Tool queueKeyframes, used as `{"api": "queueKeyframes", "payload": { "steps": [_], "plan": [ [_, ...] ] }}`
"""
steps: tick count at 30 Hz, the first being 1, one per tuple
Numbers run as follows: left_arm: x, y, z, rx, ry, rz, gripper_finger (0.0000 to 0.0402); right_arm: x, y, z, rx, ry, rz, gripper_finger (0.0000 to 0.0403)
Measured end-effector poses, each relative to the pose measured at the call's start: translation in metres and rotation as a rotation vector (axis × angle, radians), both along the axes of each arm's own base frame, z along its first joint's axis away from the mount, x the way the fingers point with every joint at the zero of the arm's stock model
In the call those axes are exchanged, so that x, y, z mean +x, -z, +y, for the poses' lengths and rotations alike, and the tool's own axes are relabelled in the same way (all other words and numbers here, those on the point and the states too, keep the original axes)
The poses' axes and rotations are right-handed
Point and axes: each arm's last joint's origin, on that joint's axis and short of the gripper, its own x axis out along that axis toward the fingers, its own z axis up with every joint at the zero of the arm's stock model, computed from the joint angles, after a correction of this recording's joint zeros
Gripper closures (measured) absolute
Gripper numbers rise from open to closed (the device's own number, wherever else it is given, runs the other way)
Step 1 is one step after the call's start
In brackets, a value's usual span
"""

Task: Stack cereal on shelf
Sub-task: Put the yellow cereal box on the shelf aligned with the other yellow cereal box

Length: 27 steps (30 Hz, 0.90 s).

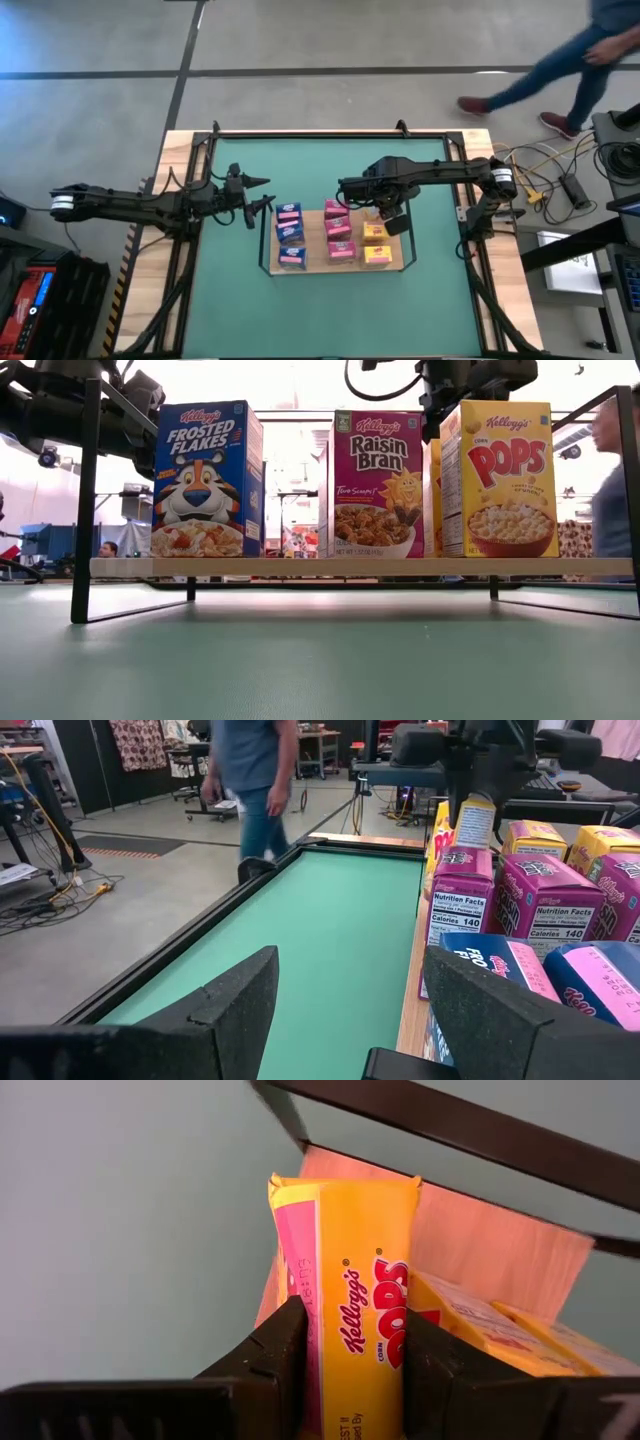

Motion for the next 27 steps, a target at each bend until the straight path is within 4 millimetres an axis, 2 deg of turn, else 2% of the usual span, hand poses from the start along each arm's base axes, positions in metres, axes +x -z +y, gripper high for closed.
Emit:
{"api": "queueKeyframes", "payload": {
  "steps": [9, 16, 27],
  "plan": [
    [0.0, 0.0, 0.0, 0.0, 0.0, 0.0, 0.0168, 0.0, 0.001, 0.003, 0.031, 0.016, 0.002, 0.0298],
    [0.0, 0.0, 0.0, 0.0, 0.0, 0.0, 0.0168, 0.007, 0.011, 0.002, 0.031, 0.02, 0.034, 0.0298],
    [0.0, 0.0, 0.0, 0.0, 0.0, 0.0, 0.0168, 0.009, 0.011, 0.002, 0.036, 0.02, 0.012, 0.0298]
  ]
}}
